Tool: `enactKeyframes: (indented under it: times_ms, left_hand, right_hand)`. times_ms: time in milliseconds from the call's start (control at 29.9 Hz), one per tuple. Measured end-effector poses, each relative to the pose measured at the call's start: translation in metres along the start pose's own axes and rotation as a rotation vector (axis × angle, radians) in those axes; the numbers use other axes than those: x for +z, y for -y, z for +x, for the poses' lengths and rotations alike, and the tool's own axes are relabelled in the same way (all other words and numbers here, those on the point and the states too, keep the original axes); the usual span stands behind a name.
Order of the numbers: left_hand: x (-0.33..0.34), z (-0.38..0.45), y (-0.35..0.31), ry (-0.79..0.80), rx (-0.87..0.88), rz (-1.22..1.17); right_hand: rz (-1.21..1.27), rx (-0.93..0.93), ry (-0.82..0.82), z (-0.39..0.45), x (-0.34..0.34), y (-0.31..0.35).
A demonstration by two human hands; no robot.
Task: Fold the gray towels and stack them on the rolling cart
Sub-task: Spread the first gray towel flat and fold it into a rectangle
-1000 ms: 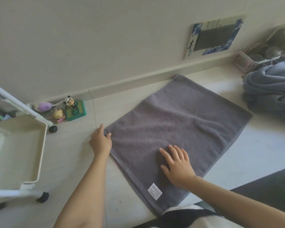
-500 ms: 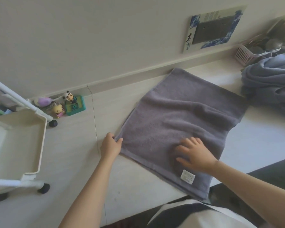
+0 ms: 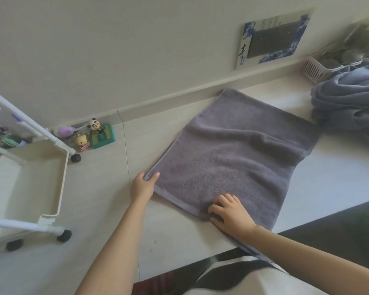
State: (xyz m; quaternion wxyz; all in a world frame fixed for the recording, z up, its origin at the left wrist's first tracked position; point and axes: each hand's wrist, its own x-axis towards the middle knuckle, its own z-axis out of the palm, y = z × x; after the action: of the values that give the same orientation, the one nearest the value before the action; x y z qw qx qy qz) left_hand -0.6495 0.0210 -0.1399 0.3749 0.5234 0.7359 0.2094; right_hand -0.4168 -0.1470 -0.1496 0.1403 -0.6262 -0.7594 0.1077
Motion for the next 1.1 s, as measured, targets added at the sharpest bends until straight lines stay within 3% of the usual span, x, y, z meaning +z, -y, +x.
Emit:
enactKeyframes:
  times_ms: [134,268,435,502,602,736,870,970,1037,1104]
  left_hand:
    - [-0.006,-0.009,0.0,-0.037,-0.028,-0.179]
    - [-0.018,-0.027,-0.006,-0.06,-0.01,-0.336]
    - [-0.043,-0.054,-0.015,-0.17,-0.073,-0.483]
    - [-0.052,-0.06,-0.028,-0.19,-0.063,-0.508]
    - [-0.052,-0.057,-0.056,-0.165,-0.01,-0.558]
    - [-0.025,-0.032,-0.089,-0.006,-0.056,-0.623]
    - [0.013,-0.012,-0.106,0.207,-0.046,-0.657]
    - [0.039,0.005,-0.116,0.307,0.046,-0.545]
    - [0.053,0.018,-0.12,0.369,0.121,-0.32]
    - [0.057,0.029,-0.114,0.308,0.244,0.03]
  right_hand:
    - [0.121,0.061,0.111,0.002,-0.013,0.006]
    - [0.458,0.263,0.297,-0.001,-0.049,0.005]
    - [0.617,0.241,0.542,-0.003,-0.081,0.009]
    - [0.796,0.264,0.615,-0.001,-0.089,0.014]
    - [1.14,0.41,0.626,0.004,-0.096,0.008]
    - [1.376,0.657,0.476,0.017,-0.102,-0.024]
    - [1.02,0.798,0.326,0.036,-0.106,-0.053]
    - [0.724,0.873,0.211,0.048,-0.101,-0.073]
    - [0.482,0.872,0.288,0.051,-0.101,-0.081]
    - [0.272,0.866,0.361,0.048,-0.098,-0.08]
